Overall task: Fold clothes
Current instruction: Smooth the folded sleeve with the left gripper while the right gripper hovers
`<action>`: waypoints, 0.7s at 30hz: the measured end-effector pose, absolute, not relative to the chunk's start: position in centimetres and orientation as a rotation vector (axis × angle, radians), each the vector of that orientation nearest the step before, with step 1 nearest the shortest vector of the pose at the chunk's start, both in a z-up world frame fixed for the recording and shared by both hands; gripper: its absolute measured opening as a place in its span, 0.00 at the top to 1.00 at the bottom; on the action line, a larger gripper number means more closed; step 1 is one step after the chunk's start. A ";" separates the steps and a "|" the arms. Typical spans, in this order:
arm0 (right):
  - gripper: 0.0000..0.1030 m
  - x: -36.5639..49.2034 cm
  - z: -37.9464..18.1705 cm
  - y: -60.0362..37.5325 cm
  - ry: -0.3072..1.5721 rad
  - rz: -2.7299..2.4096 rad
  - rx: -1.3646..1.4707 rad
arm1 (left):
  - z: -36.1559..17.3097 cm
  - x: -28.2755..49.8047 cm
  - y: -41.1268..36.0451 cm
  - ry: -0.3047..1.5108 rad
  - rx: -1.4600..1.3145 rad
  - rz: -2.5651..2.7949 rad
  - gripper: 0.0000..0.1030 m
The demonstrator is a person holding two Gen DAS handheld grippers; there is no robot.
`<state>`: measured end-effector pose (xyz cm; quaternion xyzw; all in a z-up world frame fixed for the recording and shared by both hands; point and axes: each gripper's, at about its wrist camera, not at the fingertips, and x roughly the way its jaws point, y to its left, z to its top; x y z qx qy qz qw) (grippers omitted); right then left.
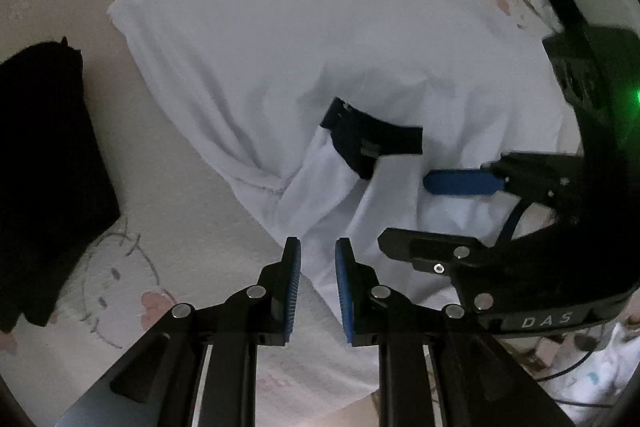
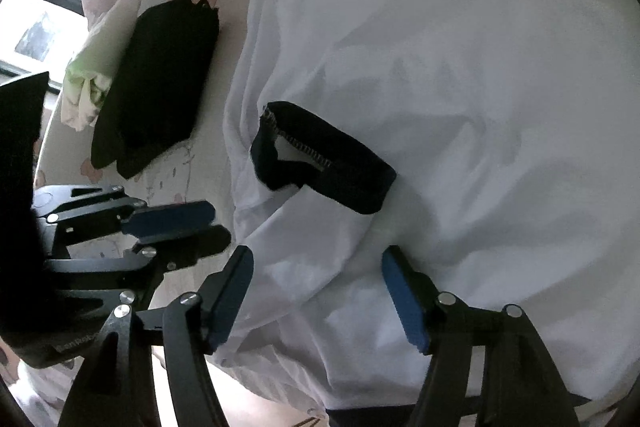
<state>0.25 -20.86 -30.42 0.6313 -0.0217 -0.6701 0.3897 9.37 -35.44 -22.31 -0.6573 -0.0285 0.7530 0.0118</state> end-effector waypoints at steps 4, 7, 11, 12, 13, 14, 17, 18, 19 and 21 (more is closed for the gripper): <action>0.36 0.3 -30.5 -20.4 -0.068 -1.698 1.613 | -22.6 9.5 -36.0 -0.126 -2.058 2.359 0.85; 0.36 0.2 -30.6 -20.1 -0.109 -1.700 1.613 | -22.6 9.0 -36.2 -0.030 -2.046 2.428 0.85; 0.36 -0.1 -30.8 -19.5 -0.176 -1.706 1.620 | -23.0 8.2 -36.2 0.113 -2.025 2.501 0.85; 0.36 -0.3 -30.8 -19.3 -0.190 -1.710 1.618 | -23.3 7.8 -36.1 0.147 -2.032 2.503 0.85; 0.36 -0.3 -30.7 -19.2 -0.201 -1.722 1.605 | -23.7 7.5 -36.1 0.160 -2.047 2.501 0.85; 0.36 -0.4 -30.6 -19.1 -0.211 -1.737 1.588 | -24.0 7.2 -36.1 0.137 -2.055 2.485 0.85; 0.36 -0.5 -30.4 -18.9 -0.213 -1.756 1.563 | -24.2 6.9 -36.5 -0.048 -2.044 2.408 0.85; 0.37 -0.5 -30.5 -19.0 -0.209 -1.755 1.559 | -24.0 7.0 -36.9 -0.126 -2.019 2.372 0.85; 0.37 -0.5 -30.6 -19.2 -0.204 -1.755 1.557 | -23.8 7.2 -37.4 -0.199 -1.993 2.334 0.85; 0.37 -0.5 -30.7 -19.4 -0.190 -1.753 1.552 | -23.7 7.3 -37.9 -0.301 -1.967 2.249 0.85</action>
